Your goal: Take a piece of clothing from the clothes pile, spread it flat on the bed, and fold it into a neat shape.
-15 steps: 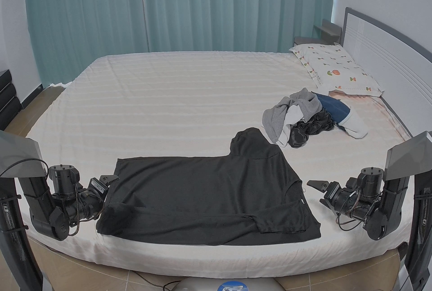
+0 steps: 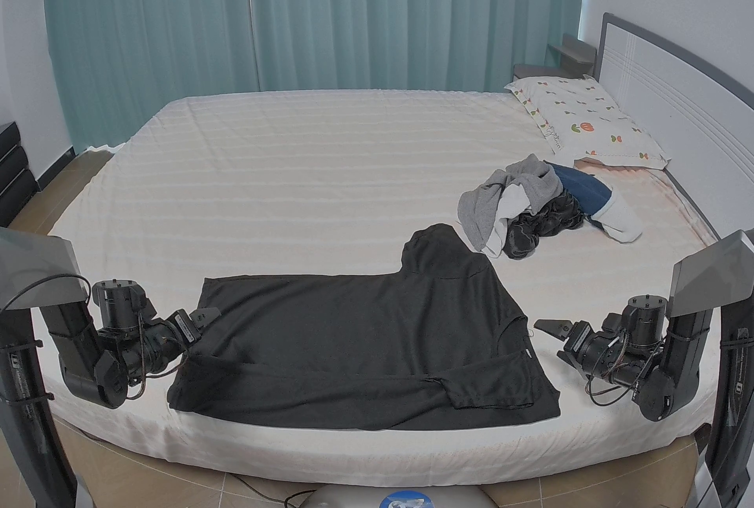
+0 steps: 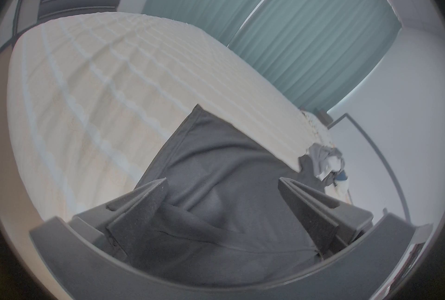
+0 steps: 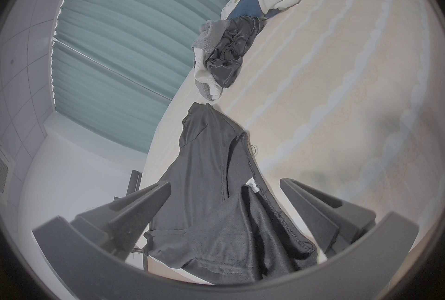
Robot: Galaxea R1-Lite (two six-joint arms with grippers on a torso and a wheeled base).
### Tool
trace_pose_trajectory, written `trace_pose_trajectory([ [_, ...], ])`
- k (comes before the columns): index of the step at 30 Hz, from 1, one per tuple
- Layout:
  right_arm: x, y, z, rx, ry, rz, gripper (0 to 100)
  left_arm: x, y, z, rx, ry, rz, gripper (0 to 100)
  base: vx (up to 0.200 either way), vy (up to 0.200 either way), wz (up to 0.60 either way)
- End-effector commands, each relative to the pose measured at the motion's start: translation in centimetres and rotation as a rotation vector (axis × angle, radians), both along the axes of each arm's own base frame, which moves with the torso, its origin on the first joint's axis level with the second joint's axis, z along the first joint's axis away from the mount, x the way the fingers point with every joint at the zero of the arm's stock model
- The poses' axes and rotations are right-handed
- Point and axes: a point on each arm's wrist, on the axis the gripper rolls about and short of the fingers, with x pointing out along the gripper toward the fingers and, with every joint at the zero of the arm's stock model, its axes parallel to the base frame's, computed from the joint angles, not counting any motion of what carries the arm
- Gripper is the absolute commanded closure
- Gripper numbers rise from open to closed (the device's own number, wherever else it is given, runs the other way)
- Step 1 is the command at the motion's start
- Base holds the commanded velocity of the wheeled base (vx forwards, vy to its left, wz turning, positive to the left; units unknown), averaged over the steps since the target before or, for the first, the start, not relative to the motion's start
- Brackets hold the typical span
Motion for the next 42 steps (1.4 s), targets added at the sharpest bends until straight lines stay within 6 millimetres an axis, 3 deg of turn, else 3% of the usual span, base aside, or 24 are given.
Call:
trace_pose_trajectory([
  [1, -0.1, 0.0, -1.0, -0.013, 0.024, 0.008, 0, 0.4, 0.0, -3.3, 0.026, 0.089, -0.011, 0, 0.000, 0.000, 0.00],
  [15, -0.2, 0.5, -1.3, -0.018, 0.031, 0.022, 0, 0.1, 1.4, -2.7, 0.051, 0.079, 0.064, 0, 0.000, 0.000, 0.00],
  [26, -0.2, 0.5, -1.3, -0.020, 0.031, 0.022, 0, -0.7, 1.3, -3.5, 0.049, 0.122, 0.061, 0, 0.000, 0.000, 0.00],
  [27, -0.2, 0.5, -1.3, -0.023, 0.032, 0.025, 0, -0.9, 1.3, -3.7, 0.050, 0.134, 0.060, 100, 0.000, 0.000, 0.00],
  [30, -0.3, 0.5, -1.4, -0.048, 0.023, 0.037, 0, -1.6, 1.4, -3.8, 0.057, 0.151, 0.060, 100, 0.000, 0.000, 0.00],
  [42, -0.4, 1.7, -1.4, -0.065, 0.011, 0.085, 0, -1.3, 4.0, -3.1, 0.047, 0.070, 0.157, 100, 0.000, 0.000, 0.00],
])
